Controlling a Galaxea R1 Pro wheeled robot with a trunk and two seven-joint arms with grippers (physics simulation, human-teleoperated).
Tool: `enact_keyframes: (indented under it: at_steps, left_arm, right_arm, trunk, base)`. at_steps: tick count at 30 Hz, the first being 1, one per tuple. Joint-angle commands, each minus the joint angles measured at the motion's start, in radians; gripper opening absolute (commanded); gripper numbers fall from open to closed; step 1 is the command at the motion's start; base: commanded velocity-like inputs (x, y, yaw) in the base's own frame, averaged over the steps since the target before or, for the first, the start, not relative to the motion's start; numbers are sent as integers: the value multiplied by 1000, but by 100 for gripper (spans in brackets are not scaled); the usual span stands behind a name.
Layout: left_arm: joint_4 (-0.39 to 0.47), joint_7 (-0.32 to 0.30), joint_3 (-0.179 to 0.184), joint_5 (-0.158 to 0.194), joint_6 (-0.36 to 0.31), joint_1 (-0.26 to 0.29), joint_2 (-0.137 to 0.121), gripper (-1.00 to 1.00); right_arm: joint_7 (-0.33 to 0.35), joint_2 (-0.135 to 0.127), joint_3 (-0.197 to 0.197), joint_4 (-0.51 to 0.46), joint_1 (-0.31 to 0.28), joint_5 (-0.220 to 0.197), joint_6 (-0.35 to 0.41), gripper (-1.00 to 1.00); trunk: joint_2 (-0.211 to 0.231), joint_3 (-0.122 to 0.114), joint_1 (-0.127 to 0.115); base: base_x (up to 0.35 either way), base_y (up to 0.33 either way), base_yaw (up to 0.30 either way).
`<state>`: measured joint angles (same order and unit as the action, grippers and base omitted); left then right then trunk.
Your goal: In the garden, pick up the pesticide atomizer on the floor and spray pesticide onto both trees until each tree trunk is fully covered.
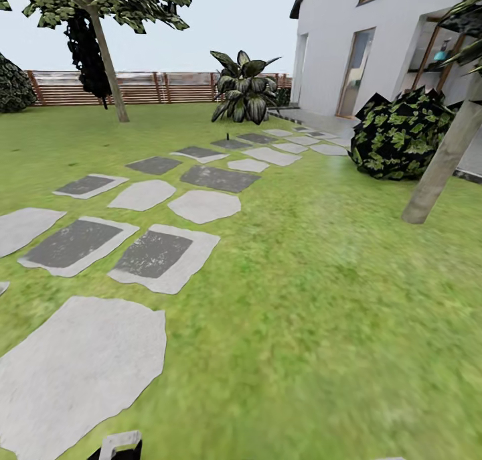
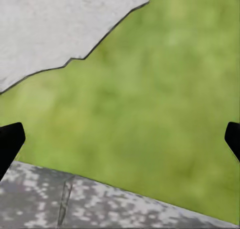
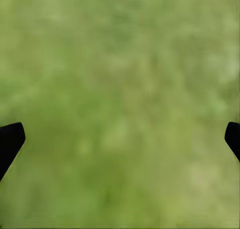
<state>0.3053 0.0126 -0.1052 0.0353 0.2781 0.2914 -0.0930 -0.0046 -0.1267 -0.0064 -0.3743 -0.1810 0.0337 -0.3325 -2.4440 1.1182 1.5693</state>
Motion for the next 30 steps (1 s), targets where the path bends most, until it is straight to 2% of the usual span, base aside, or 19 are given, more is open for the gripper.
enact_keyframes:
  at_steps: [1,23,30]
  left_arm:
    - [0,0,0,0,0,0,0,100]
    - [0,1,0,1,0,0,-1,100]
    - [0,1,0,0,0,0,-1,100]
  right_arm:
    - [0,0,0,0,0,0,0,100]
    - [0,-1,0,0,0,0,0,100]
    - [0,-1,0,0,0,0,0,100]
  trunk:
    - [0,0,0]
    - [0,0,0]
    - [0,-5,0]
  base:
    - [318,108,0]
    - [322,100,0]
    - [323,98,152]
